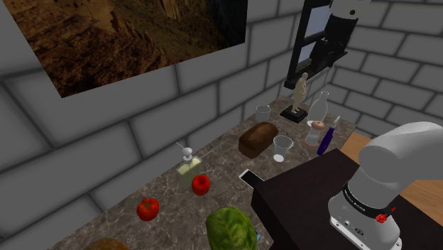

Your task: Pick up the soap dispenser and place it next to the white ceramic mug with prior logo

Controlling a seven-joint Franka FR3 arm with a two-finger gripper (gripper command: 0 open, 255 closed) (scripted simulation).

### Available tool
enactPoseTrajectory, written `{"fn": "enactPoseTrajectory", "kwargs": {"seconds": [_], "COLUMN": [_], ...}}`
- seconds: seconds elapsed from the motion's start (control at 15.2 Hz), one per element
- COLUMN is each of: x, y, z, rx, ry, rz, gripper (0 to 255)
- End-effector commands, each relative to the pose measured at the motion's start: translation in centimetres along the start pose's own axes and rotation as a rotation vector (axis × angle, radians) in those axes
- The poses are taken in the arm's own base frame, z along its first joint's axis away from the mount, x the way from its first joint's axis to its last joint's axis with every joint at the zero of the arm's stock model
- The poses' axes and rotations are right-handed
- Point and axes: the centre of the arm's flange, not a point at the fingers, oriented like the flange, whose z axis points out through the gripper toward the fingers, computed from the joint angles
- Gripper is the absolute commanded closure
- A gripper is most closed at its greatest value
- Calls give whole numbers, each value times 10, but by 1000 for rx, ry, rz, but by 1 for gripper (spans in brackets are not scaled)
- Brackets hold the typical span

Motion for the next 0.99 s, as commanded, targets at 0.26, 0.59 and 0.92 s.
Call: {"fn": "enactPoseTrajectory", "kwargs": {"seconds": [0.26,0.59,0.92], "x": [22,48,74], "y": [-36,-80,-125], "z": [33,73,114], "rx": [8,18,28], "ry": [-14,-32,-49], "rz": [3,6,9], "gripper": [0,0,0]}}
